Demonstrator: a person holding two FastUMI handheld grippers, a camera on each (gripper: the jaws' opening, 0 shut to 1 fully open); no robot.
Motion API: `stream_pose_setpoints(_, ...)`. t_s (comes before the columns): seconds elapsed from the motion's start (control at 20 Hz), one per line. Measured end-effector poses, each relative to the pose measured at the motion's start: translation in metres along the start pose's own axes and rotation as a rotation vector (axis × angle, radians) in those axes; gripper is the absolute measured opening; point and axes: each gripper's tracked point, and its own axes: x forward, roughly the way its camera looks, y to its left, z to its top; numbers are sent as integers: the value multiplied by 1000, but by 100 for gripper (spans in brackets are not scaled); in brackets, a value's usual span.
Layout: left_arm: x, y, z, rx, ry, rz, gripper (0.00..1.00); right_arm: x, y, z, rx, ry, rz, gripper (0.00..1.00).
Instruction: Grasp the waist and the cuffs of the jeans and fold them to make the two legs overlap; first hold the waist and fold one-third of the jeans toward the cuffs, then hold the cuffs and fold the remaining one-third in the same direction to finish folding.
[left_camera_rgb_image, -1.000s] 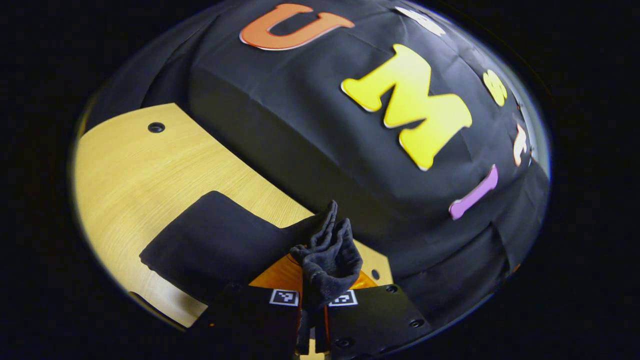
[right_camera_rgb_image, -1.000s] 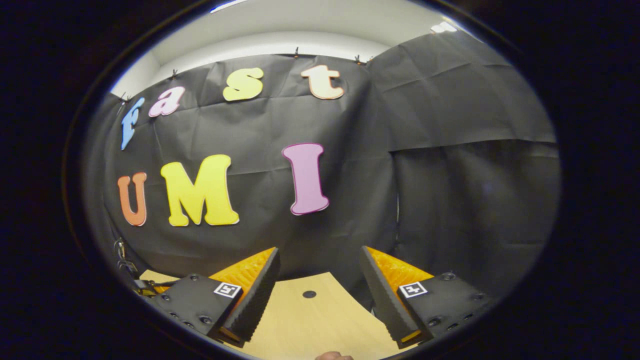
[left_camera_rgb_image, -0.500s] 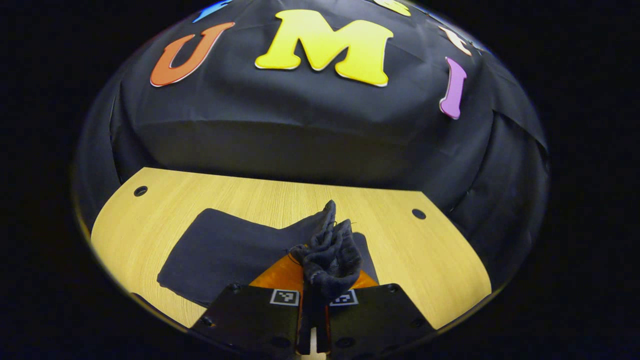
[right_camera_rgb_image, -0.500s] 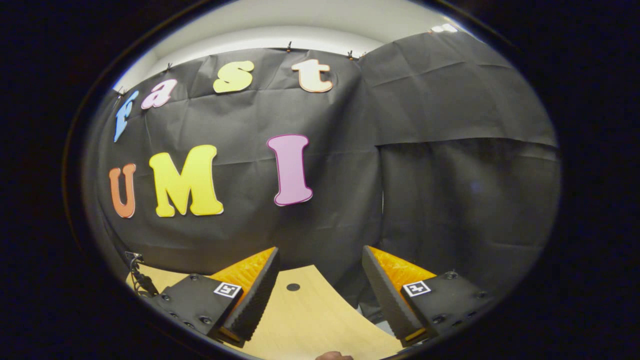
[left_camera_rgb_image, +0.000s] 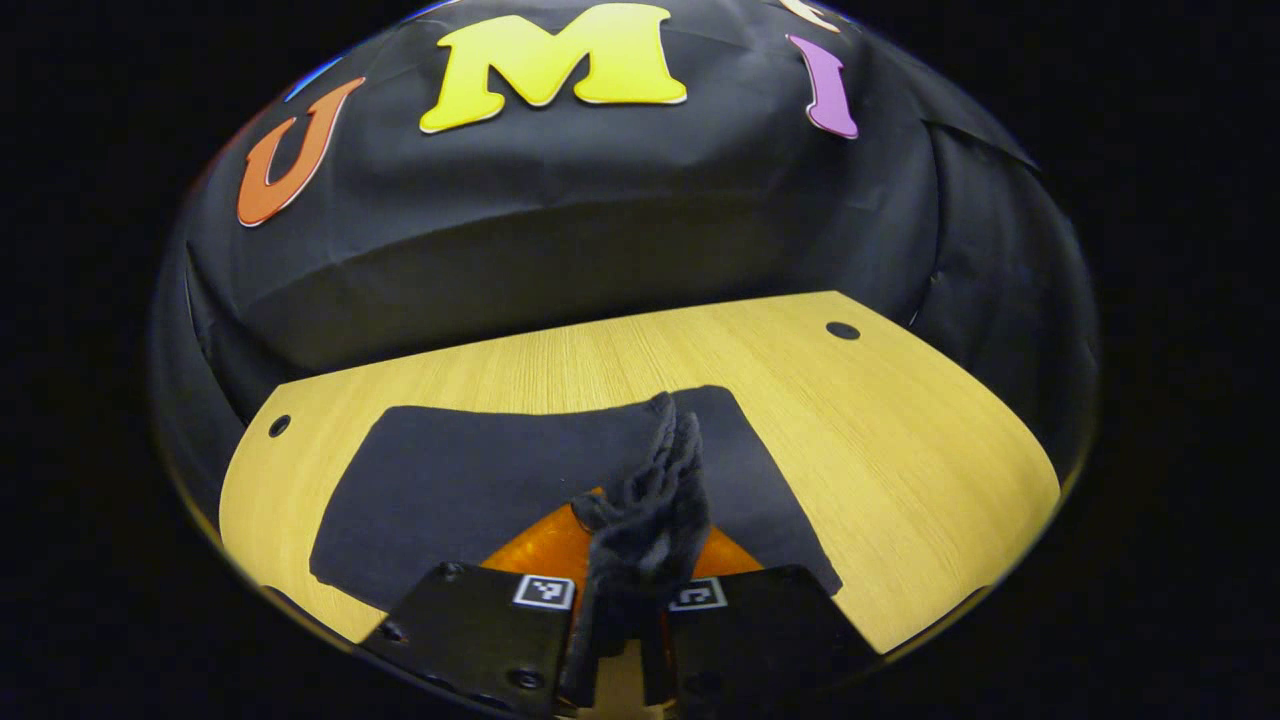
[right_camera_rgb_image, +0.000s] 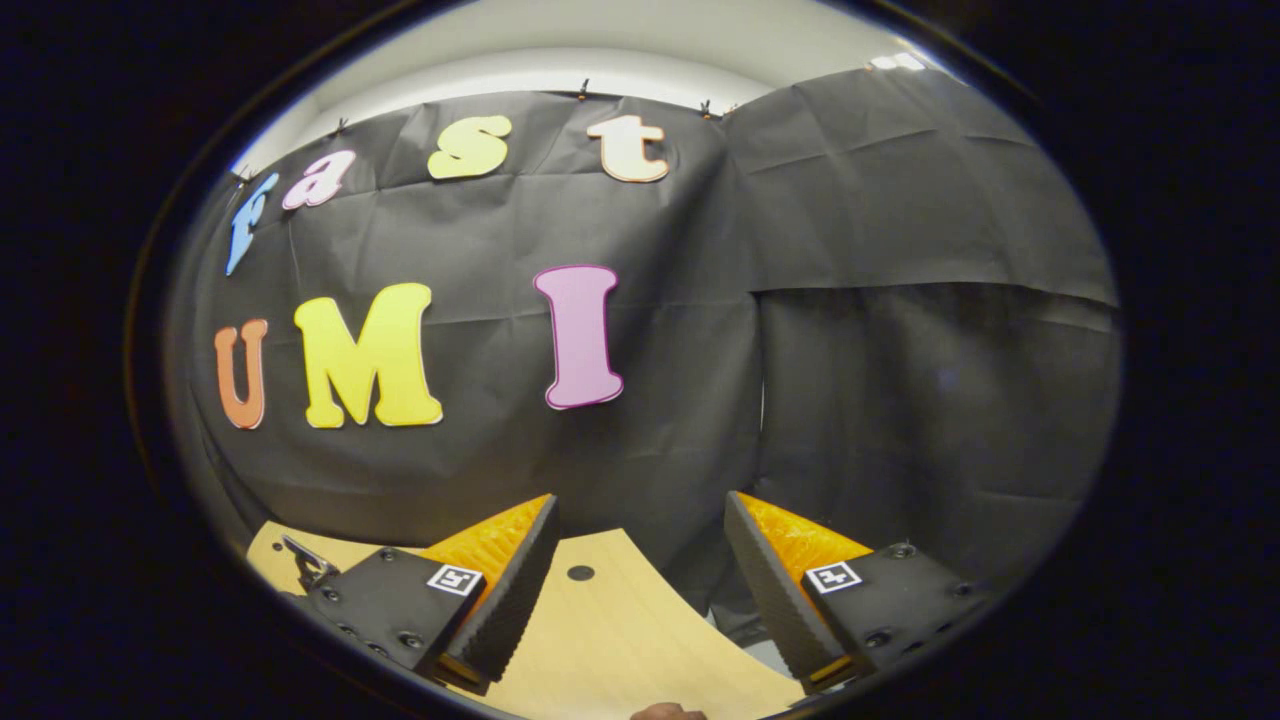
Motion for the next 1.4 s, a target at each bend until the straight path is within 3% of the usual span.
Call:
stream_pose_setpoints(0.2, -7, -27, -4, 68, 2, -50, 100, 2, 1, -1, -15, 10, 4, 100)
stream_pose_setpoints(0.5, -33, -68, -6, 83, 2, -151, 100, 9, 20, -2, -5, 17, 29, 100)
stream_pose_setpoints(0.7, -63, -56, 26, 34, -67, -157, 100, 10, 47, -8, -6, 17, 74, 98)
stream_pose_setpoints(1.05, -136, 54, 135, -75, -310, -17, 100, 17, 128, -27, 1, 33, 214, 99)
stream_pose_setpoints(1.4, -214, 148, 181, -93, -433, 126, 100, 13, 210, -31, -2, 18, 348, 99)
